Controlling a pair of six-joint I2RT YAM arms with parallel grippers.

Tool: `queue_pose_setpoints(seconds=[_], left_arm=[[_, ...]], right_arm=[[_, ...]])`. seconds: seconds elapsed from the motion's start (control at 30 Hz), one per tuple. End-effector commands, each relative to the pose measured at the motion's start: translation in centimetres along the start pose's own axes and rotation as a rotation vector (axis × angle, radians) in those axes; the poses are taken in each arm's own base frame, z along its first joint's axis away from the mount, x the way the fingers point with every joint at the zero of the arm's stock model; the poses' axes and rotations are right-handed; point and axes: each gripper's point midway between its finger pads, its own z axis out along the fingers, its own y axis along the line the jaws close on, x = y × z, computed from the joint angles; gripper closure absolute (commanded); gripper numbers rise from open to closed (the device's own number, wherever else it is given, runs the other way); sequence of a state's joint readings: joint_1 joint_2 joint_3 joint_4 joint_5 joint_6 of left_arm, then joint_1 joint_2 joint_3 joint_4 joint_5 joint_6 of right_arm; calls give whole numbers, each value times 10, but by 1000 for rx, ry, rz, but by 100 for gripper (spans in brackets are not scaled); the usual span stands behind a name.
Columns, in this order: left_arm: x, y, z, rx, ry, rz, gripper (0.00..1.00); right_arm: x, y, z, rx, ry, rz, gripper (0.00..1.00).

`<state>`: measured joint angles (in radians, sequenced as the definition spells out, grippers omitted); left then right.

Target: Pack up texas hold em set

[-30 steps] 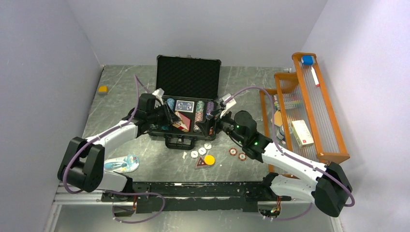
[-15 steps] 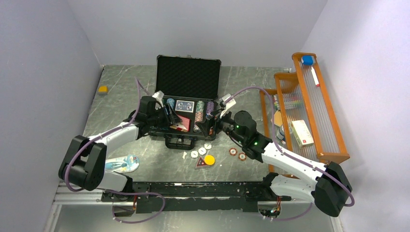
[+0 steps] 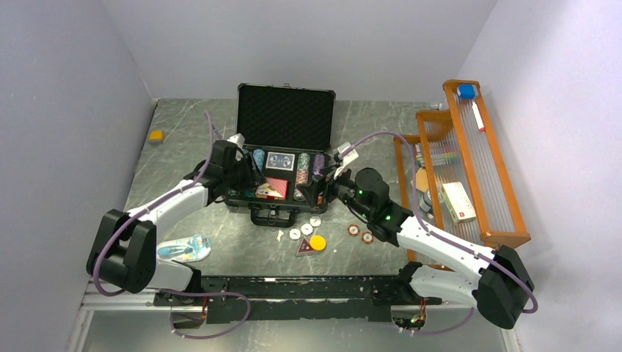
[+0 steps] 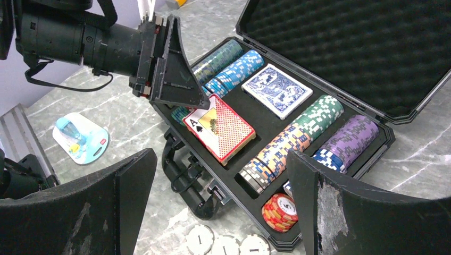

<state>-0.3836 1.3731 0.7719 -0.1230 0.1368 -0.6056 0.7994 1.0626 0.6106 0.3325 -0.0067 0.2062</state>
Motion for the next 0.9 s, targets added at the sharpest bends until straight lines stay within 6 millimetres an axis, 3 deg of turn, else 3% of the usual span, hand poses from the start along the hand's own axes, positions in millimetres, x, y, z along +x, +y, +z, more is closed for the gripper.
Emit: queue_pose_setpoints(seconds=[0.0,0.17,0.3,0.33,0.43,0.6,0.87], left_arm=[[0,-3,5,0,24,25,53],[9,-4,12,21,70,22,68],[15,-11,15,68,96,25,91],[17,-14,16,88,108,22,93],[25,-19,20,123,145,13,93],[32,-8,27,57,167,20,91],[0,-32,2,114,78,97,70]], right_arm=[[-2,-4,0,18,-21,1,3],[0,-5,0,22,-15,3,3],[1,-9,1,41,-11,11,3],[2,-11,2,57,-4,22,4],[8,-16,7,97,37,48,4],[14,-20,7,123,58,71,5],[20,-18,4,95,93,21,8]])
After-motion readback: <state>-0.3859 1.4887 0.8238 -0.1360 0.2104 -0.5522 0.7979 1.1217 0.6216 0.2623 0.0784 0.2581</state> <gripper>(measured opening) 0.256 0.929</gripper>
